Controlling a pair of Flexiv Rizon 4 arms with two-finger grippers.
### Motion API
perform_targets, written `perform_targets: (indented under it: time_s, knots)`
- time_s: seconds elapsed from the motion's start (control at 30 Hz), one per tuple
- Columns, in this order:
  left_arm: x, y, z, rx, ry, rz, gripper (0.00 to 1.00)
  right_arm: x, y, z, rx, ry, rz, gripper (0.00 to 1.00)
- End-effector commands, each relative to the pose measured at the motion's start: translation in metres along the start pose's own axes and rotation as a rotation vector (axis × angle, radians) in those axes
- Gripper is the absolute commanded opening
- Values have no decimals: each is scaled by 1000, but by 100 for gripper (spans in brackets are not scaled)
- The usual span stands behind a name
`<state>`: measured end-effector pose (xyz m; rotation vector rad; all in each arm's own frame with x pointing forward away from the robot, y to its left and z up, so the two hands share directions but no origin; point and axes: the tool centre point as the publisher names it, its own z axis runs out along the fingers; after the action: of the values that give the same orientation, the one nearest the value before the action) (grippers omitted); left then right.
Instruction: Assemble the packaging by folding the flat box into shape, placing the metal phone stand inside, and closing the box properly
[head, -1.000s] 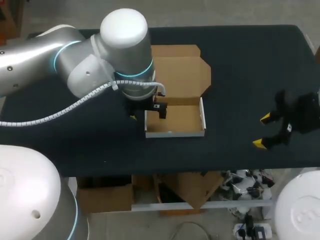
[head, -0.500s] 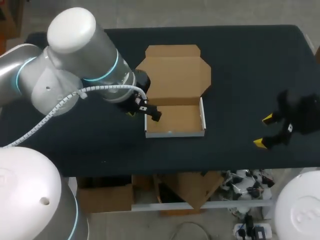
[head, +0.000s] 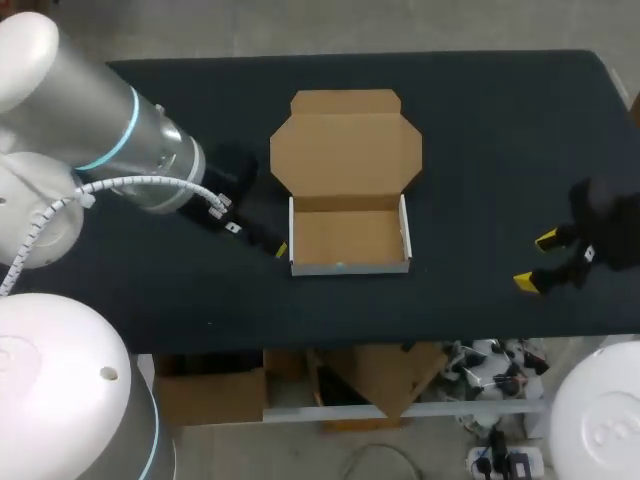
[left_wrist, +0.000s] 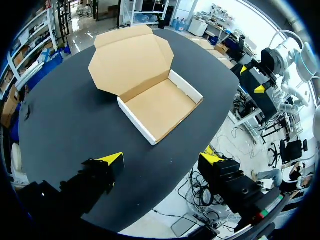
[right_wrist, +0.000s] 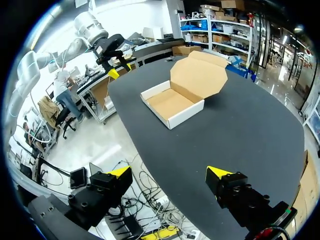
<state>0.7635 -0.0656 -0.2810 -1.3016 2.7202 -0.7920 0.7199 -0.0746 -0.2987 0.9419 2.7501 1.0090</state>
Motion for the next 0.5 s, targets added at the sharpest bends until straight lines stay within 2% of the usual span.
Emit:
perform_targets:
  time_s: [0.03,0.3,0.5]
  knots:
    - [0,21,-33,183,5,11,100,-4,-4,-6,-19,15,29,100]
    - [4,33,-51,166,10,9,100,-12,-8,-19,-33,15,147,100]
    - [4,42,-68,123,-19,-53,100,-17,-12,-32,-26,-15,266,100]
